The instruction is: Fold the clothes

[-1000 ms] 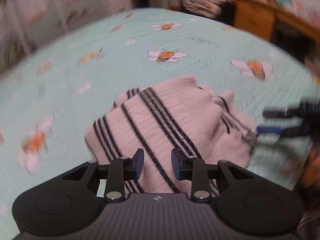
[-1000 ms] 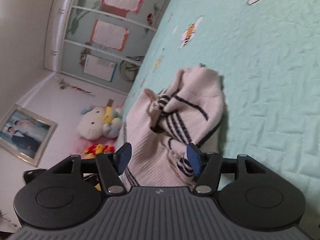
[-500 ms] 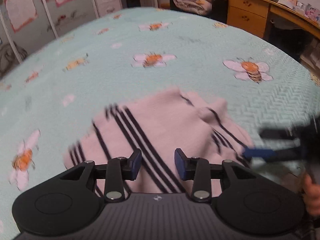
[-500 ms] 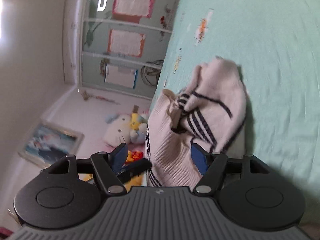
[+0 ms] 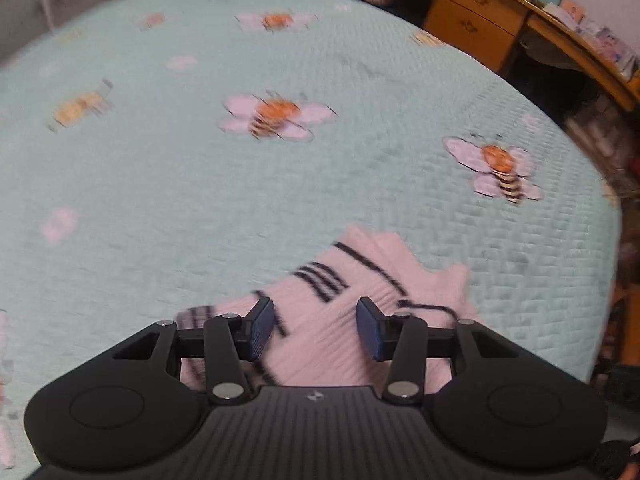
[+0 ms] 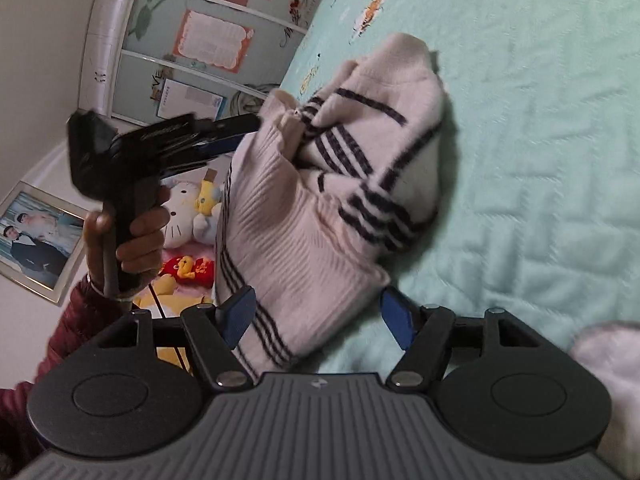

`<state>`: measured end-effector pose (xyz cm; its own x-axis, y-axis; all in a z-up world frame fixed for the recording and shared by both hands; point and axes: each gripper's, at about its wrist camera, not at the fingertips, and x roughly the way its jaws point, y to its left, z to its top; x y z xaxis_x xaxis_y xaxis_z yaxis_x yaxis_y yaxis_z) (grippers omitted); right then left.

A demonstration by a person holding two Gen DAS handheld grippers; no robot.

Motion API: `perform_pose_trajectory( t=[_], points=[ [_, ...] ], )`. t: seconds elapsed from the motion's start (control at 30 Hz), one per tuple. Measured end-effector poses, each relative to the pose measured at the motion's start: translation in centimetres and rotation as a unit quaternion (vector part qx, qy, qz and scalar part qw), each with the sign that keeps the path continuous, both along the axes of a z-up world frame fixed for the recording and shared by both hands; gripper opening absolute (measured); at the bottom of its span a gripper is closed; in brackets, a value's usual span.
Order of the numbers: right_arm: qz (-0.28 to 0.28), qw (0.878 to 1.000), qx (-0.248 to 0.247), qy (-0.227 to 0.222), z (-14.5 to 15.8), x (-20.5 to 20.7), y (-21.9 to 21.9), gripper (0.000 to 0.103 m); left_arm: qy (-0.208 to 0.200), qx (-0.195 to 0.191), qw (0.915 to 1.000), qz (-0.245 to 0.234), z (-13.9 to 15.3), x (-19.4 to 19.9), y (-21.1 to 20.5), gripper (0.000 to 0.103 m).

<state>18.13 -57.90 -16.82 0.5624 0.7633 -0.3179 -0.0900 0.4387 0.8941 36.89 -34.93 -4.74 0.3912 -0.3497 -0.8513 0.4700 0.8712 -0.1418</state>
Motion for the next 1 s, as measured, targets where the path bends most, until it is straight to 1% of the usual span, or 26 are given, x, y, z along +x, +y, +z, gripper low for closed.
perform_pose_trajectory(
  t=[0.03, 0.07, 0.1, 0.13, 0.17, 0.2, 0.27, 0.3, 0.4, 0.43, 0.53, 0.57, 0.63, 0.7, 0.73, 0.8, 0.87, 0.9, 0.93, 0.97, 1.0],
  points=[
    [-0.003, 1.0, -0.001, -0.002, 0.0, 0.0, 0.2, 0.067, 0.009, -0.007, 0.9999, -0.001, -0.4, 0.4, 0.0, 0.048],
    [-0.005, 1.0, -0.001, -0.003, 0.0, -0.1, 0.4, 0.063, 0.018, -0.013, 0.9997, -0.001, -0.8, 0.8, 0.0, 0.048],
    [-0.008, 1.0, -0.001, -0.004, -0.1, -0.2, 0.6, 0.053, 0.027, -0.02, 0.9994, -0.001, -1.1, 1.2, 0.0, 0.046],
    [-0.01, 1.0, -0.001, -0.005, -0.1, -0.3, 0.8, 0.045, 0.04, -0.028, 0.9988, -0.002, -1.5, 1.5, 0.1, 0.04],
    [-0.013, 1.0, -0.001, -0.006, -0.1, -0.3, 0.9, 0.03, 0.049, -0.039, 0.9981, -0.004, -1.7, 1.6, 0.2, 0.033],
    [-0.014, 1.0, -0.005, -0.003, -0.1, -0.5, 1.0, 0.02, 0.053, -0.049, 0.9974, -0.007, -1.7, 1.5, 0.4, 0.019],
    [-0.012, 1.0, -0.015, -0.005, 0.5, -1.0, 1.0, 0.018, 0.041, -0.057, 0.9974, -0.017, -1.3, 0.8, 0.6, 0.013],
    [-0.013, 1.0, -0.022, -0.008, 1.0, -1.2, 1.0, 0.017, 0.038, -0.06, 0.9972, -0.022, -1.1, 0.5, 0.7, 0.009],
    [-0.01, 0.999, -0.046, -0.026, 3.1, -1.7, 1.4, 0.014, 0.025, -0.073, 0.9965, -0.033, -0.4, -0.3, 1.3, 0.007],
    [-0.004, 0.997, -0.059, -0.039, 4.1, -2.0, 1.9, 0.014, 0.019, -0.081, 0.996, -0.032, 0.0, -0.6, 1.8, 0.007],
    [0.014, 0.991, -0.102, -0.08, 7.2, -2.8, 3.6, 0.014, 0.005, -0.131, 0.9911, -0.026, 1.6, -1.6, 4.3, 0.007],
    [0.023, 0.987, -0.123, -0.099, 8.3, -3.0, 4.5, 0.014, 0.0, -0.148, 0.9888, -0.023, 2.1, -1.9, 5.4, 0.007],
    [0.051, 0.974, -0.168, -0.146, 10.8, -3.8, 7.1, 0.013, -0.011, -0.192, 0.9812, -0.012, 3.2, -3.1, 8.7, 0.007],
    [0.094, 0.952, -0.21, -0.2, 13.2, -5.0, 10.6, 0.013, -0.024, -0.239, 0.9708, 0.004, 4.1, -4.7, 12.7, 0.007],
    [0.122, 0.938, -0.228, -0.228, 14.1, -5.8, 12.8, 0.013, -0.031, -0.263, 0.9643, 0.013, 4.5, -5.7, 15.0, 0.007],
    [0.179, 0.904, -0.264, -0.284, 15.9, -7.4, 17.3, 0.013, -0.05, -0.295, 0.9532, 0.042, 4.5, -8.4, 20.6, 0.007],
    [0.254, 0.871, -0.28, -0.315, 16.1, -8.8, 21.9, 0.013, -0.057, -0.302, 0.9477, 0.085, 3.1, -11.4, 26.1, 0.008],
    [0.292, 0.856, -0.284, -0.319, 15.7, -9.2, 24.2, 0.013, -0.054, -0.297, 0.9465, 0.113, 2.0, -12.7, 28.6, 0.009],
    [0.324, 0.848, -0.279, -0.311, 14.8, -9.5, 25.8, 0.013, -0.048, -0.289, 0.9445, 0.149, 0.8, -14.1, 31.1, 0.012],
    [0.355, 0.841, -0.273, -0.302, 13.8, -9.8, 27.2, 0.014, -0.043, -0.278, 0.9395, 0.196, -0.5, -15.6, 33.5, 0.014],
    [0.386, 0.833, -0.267, -0.293, 12.8, -10.1, 28.7, 0.019, -0.037, -0.266, 0.932, 0.243, -1.9, -17.1, 35.9, 0.017]
  ],
)
